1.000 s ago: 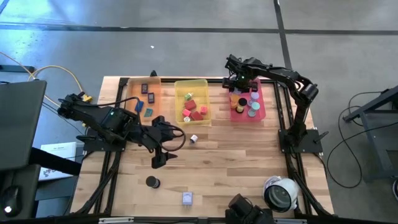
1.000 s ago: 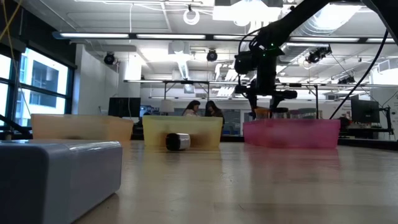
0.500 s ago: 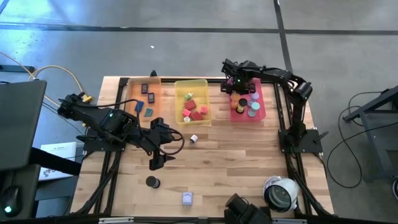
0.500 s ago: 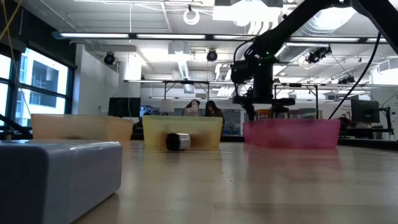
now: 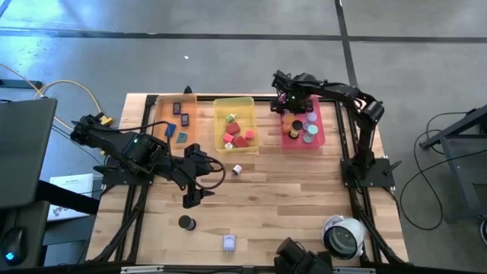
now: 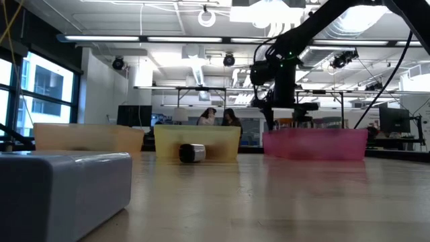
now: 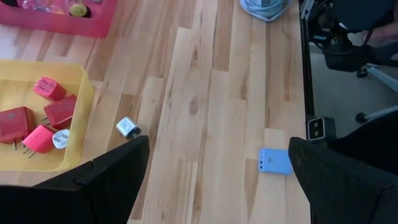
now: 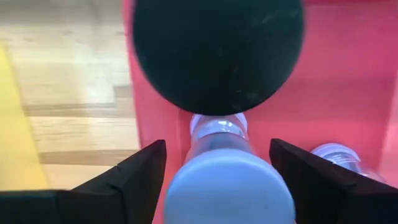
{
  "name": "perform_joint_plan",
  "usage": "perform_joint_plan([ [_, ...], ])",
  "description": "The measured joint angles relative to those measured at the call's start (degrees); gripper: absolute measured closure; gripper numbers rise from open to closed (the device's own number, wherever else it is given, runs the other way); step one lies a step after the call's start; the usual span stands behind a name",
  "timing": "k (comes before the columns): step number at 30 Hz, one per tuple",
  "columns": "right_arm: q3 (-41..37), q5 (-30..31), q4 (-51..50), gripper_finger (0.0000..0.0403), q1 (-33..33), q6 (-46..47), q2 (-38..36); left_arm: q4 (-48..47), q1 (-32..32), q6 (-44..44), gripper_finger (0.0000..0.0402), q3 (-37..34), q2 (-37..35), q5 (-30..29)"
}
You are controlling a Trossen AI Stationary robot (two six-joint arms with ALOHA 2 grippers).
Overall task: Pick & Place Office items
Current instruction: Put the purple sand timer into the pink bin, then put the white charger adapter into the yellow bin
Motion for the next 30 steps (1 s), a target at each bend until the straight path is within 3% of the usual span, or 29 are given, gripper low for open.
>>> perform_joint_plan([
  [13, 0.0, 5.53, 0.71, 0.0128, -0.46, -1.71, -8.42, 1.76, 0.0, -2.25, 0.0025, 0.02, -0.02, 0.01],
  [21, 0.0, 4.87, 0.69, 0.0128, -0.33, -6.18, -16.27, 1.73, 0.0, -2.84, 0.0025, 0.02, -0.13, -1.55],
  [30, 0.0, -8.65, 8.1, 0.0128, 4.34, -12.08, -31.07, -2.67, 1.86, -1.87, 0.0025, 0.09, -2.7, -6.54],
])
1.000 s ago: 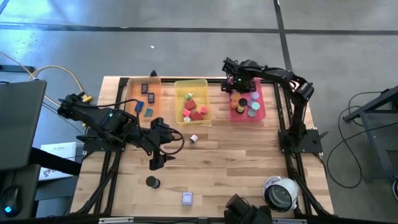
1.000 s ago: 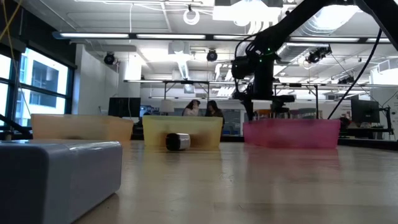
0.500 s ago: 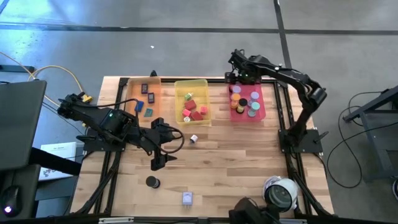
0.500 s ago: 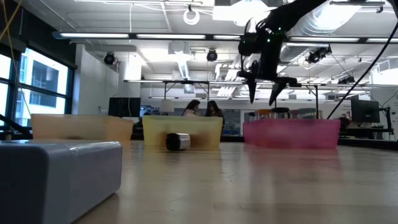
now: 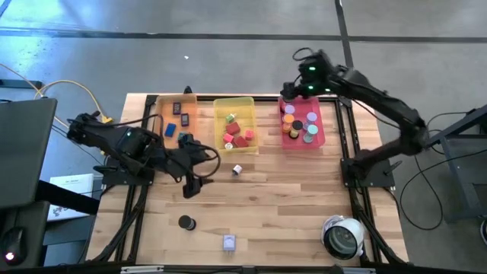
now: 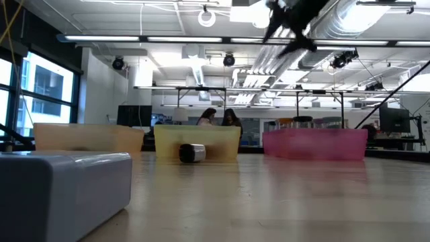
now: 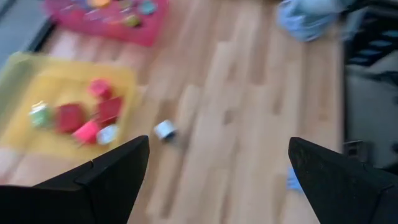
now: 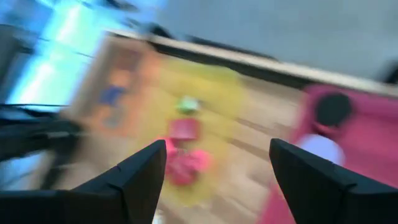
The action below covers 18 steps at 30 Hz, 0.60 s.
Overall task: Pick & Place Office items
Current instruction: Put the white charger adapter into the yellow bin
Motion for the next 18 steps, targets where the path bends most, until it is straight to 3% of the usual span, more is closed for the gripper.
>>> perform_joint_plan([
  [4, 0.0, -0.72, 5.03, 0.0128, 4.15, -1.59, -8.22, -6.36, 0.32, -3.39, 0.0025, 0.0, -0.21, -3.72],
  [8, 0.02, 2.28, 8.35, 0.0128, 9.54, -5.64, -15.4, -7.46, 0.02, -5.75, 0.0025, 0.0, 0.69, -4.45],
  [18, 0.04, 17.49, 7.18, 0.0128, 28.34, -10.67, -22.78, -6.13, -2.3, -5.93, 0.0025, 0.0, 5.1, -4.21],
])
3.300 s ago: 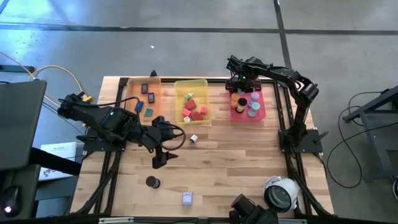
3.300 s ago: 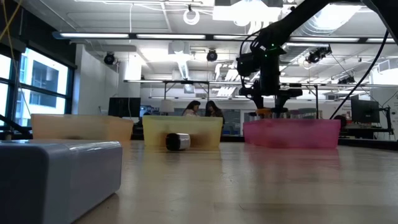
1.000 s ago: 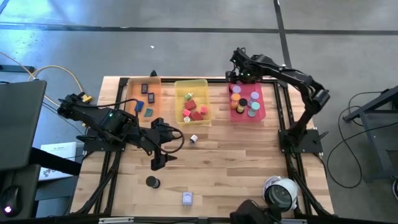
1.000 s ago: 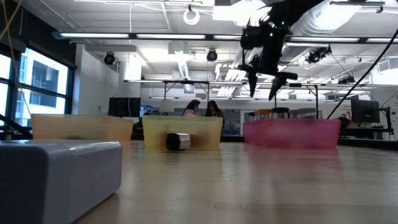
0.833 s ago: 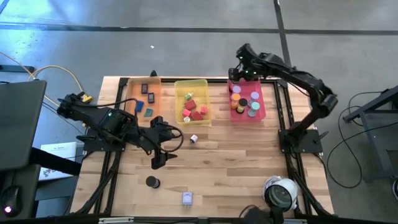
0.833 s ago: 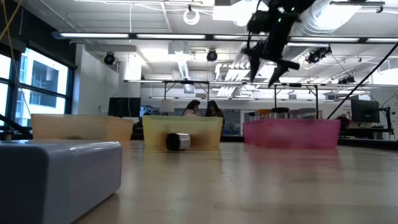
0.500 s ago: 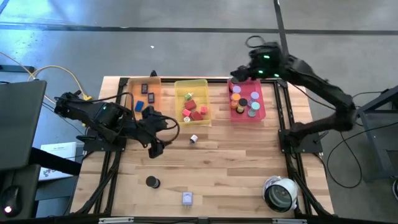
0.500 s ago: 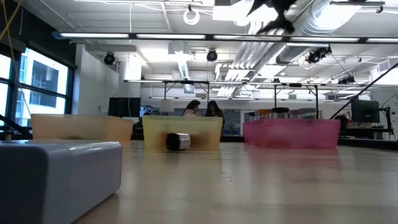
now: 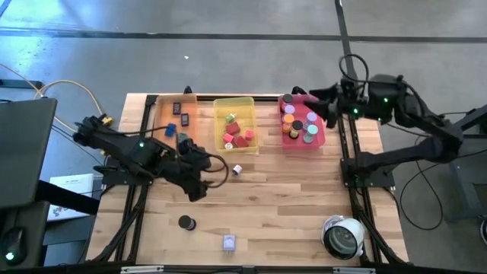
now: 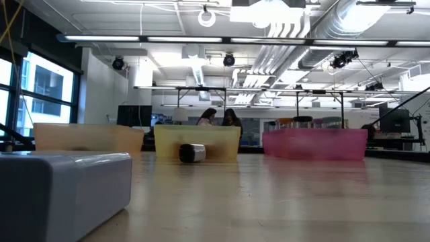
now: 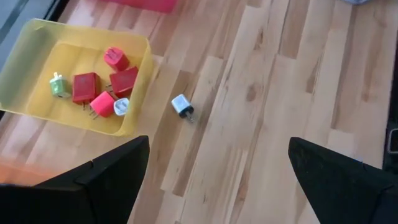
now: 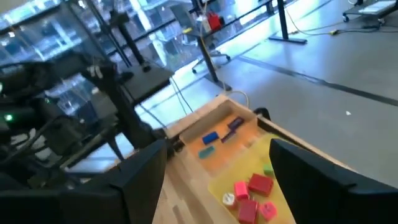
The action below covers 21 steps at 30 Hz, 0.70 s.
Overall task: Pick & Place Office items
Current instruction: Put the white charger adapter into the yellow bin
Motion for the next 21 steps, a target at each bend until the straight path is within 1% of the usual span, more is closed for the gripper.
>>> perform_joint_plan([
  [4, 0.0, 7.87, -3.64, 0.0128, 7.64, -0.41, 0.73, 0.54, -0.25, 0.0, 0.0025, 0.0, 3.04, 0.15],
  [10, -0.02, 18.47, -4.96, 0.0128, 17.53, -1.26, 4.85, 0.66, -0.25, 0.13, 0.0025, -0.03, 6.65, 1.73],
  [14, -0.02, 22.22, -5.02, 0.0128, 23.1, -2.31, 7.68, 1.61, -0.15, 2.85, 0.0025, -0.04, 8.13, 1.76],
  [21, -0.02, 28.29, -5.38, 0.0128, 31.68, -4.7, 10.96, 3.16, 2.15, 4.3, 0.0025, -0.09, 9.96, 1.87],
])
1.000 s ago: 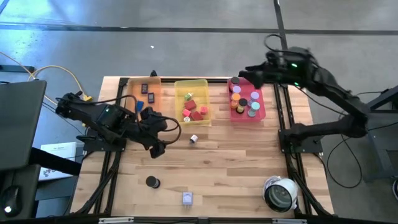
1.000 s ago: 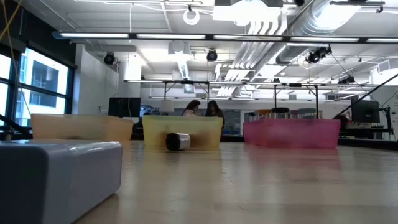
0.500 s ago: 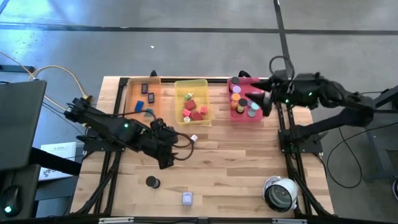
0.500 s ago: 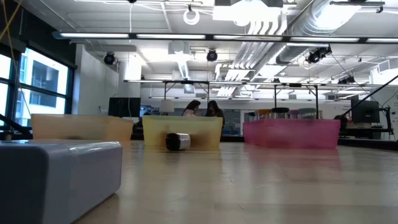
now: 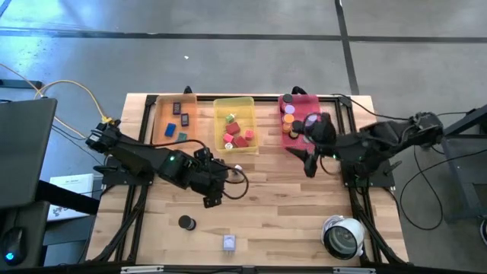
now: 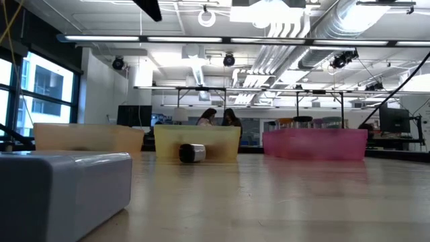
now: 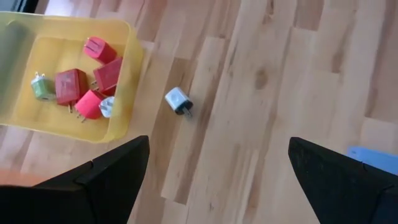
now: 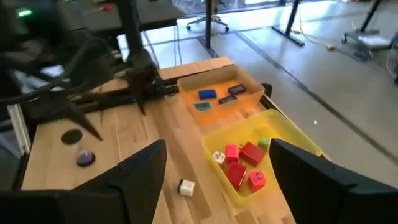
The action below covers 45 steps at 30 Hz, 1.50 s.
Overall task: Pick & Place Office items
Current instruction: Put the white charger adapter into the yellow bin
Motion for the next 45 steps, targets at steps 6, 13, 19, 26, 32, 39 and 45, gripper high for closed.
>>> perform_joint_plan([
  [6, 0.0, 2.74, -2.39, 0.0128, 4.94, 0.65, 0.33, 4.64, 2.62, 5.44, 0.0025, 0.0, 4.07, 0.72],
  [13, -0.02, 2.74, -7.86, 0.0128, 9.05, 5.48, 0.33, 10.16, 7.56, 5.0, 0.0025, 0.0, 11.19, 3.86],
  [19, -0.02, 2.7, -9.0, 0.0128, 10.73, 8.04, 0.35, 10.75, 9.6, 3.89, 0.0025, 0.0, 16.75, 7.57],
  [26, 0.0, 2.58, -10.44, 0.0128, 13.46, 8.51, 0.35, 10.62, 14.99, -11.09, 0.0025, 0.0, 19.66, 11.66],
  [32, -0.01, 2.61, -12.61, 0.0128, 14.97, 8.46, 0.35, 10.68, 18.85, -16.95, 0.0025, 0.0, 19.73, 13.43],
  [39, -0.02, 2.43, -15.67, 0.0128, 16.96, 8.44, 0.35, 10.6, 19.7, -21.03, 0.0025, -0.15, 20.99, 15.95],
  [45, 0.0, 2.43, -16.87, 0.0128, 18.43, 8.42, 0.35, 12.37, 19.7, -24.02, 0.0025, -0.39, 24.95, 17.65],
])
